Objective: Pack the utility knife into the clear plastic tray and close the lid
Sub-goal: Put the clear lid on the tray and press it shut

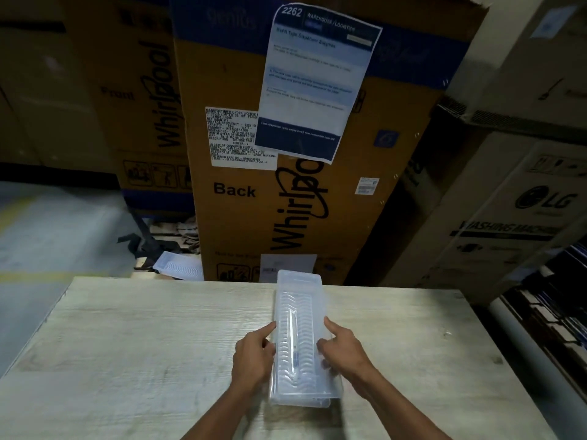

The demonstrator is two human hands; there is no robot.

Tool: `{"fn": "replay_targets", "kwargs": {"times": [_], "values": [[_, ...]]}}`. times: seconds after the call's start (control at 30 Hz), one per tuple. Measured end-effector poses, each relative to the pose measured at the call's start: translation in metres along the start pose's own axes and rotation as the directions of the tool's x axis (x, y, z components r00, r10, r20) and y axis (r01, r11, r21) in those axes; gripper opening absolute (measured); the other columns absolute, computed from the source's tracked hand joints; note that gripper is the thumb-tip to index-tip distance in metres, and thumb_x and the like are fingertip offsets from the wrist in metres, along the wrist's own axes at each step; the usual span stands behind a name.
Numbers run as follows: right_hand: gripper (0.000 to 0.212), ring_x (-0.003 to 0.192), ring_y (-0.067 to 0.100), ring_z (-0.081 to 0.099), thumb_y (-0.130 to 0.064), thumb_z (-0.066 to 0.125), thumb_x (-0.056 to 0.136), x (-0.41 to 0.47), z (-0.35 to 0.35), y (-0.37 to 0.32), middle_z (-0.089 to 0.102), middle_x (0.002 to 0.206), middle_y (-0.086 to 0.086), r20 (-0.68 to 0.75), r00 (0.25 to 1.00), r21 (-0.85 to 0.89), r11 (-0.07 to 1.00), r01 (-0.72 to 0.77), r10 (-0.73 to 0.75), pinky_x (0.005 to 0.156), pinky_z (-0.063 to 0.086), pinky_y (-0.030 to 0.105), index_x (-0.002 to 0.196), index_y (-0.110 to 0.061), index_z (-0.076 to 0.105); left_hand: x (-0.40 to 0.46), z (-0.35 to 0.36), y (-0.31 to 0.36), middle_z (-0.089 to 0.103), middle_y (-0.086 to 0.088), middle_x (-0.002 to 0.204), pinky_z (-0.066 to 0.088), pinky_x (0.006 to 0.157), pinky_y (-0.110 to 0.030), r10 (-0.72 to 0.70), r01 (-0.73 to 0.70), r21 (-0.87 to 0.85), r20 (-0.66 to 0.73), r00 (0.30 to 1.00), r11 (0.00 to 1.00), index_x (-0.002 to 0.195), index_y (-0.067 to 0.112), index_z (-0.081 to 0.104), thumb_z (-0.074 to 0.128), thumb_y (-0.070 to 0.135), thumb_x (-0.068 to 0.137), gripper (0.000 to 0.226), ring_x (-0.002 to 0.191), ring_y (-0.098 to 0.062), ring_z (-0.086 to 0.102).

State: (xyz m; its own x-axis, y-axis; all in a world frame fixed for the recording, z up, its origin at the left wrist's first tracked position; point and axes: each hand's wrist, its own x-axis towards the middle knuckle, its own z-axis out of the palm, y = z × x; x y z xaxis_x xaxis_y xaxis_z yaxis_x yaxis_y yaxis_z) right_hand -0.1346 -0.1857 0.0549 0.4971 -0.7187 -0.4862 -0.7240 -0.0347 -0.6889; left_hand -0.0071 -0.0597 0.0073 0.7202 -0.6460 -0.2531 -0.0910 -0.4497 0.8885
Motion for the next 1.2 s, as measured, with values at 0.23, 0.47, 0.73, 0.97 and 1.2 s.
{"fn": "replay_targets", "kwargs": {"times": [0.23,0.47,0.73,0.97,1.2], "values": [[0.096,0.099,0.013,0.045,-0.056,0.074,0.081,0.010,0.009,0.006,0.031,0.120,0.001,-0.007,0.998,-0.318,0.946,0.062,-0.067,0.103,0.051,0.036,0.155,-0.025,0.021,0.001,-0.004,0.005,0.078,-0.002,0.106,0.064,0.082,-0.047,-0.074,0.074,-0.002,0.073,0.995,0.997,0.132,0.033,0.064,0.052,0.020,0.102,0.036,0.088,-0.022,0.075],[0.093,0.125,0.026,0.053,-0.058,0.067,0.085,0.008,0.016,0.008,0.037,0.144,0.010,-0.024,0.996,-0.424,0.903,0.069,-0.087,0.103,0.050,0.037,0.156,-0.024,0.017,0.004,-0.008,0.001,0.079,-0.003,0.093,0.067,0.067,-0.045,-0.083,0.089,-0.061,0.093,0.992,0.994,0.131,0.036,0.064,0.066,0.035,0.092,0.039,0.077,-0.021,0.077],[0.095,0.136,0.032,0.036,-0.063,0.061,0.087,0.005,0.028,0.018,0.034,0.152,0.010,-0.023,0.998,-0.579,0.814,0.039,-0.065,0.107,0.044,0.046,0.157,-0.028,0.008,0.000,-0.008,-0.007,0.075,0.006,0.070,0.063,0.061,-0.027,-0.041,0.041,-0.007,0.013,0.999,0.999,0.135,0.028,0.062,0.072,0.014,0.090,0.048,0.060,-0.007,0.071],[0.098,0.127,0.027,0.052,-0.062,0.067,0.084,0.004,0.029,0.025,0.042,0.148,0.010,-0.055,0.993,-0.494,0.867,0.063,-0.103,0.102,0.050,0.039,0.157,-0.028,0.013,-0.009,-0.014,0.001,0.078,-0.009,0.097,0.065,0.075,-0.039,-0.080,0.075,0.036,0.176,0.981,0.997,0.148,0.032,0.044,0.073,0.009,0.088,0.071,0.083,-0.023,0.075],[0.084,0.122,0.026,0.061,-0.024,0.074,0.091,-0.008,0.005,0.026,0.051,0.149,0.007,0.038,0.991,-0.249,0.959,0.136,-0.131,0.102,0.054,0.042,0.157,-0.024,0.022,-0.017,-0.021,-0.007,0.073,-0.009,0.079,0.064,0.061,-0.036,-0.085,0.082,0.021,0.262,0.961,0.996,0.150,0.040,0.038,0.072,0.004,0.086,0.082,0.077,-0.027,0.076]]}}
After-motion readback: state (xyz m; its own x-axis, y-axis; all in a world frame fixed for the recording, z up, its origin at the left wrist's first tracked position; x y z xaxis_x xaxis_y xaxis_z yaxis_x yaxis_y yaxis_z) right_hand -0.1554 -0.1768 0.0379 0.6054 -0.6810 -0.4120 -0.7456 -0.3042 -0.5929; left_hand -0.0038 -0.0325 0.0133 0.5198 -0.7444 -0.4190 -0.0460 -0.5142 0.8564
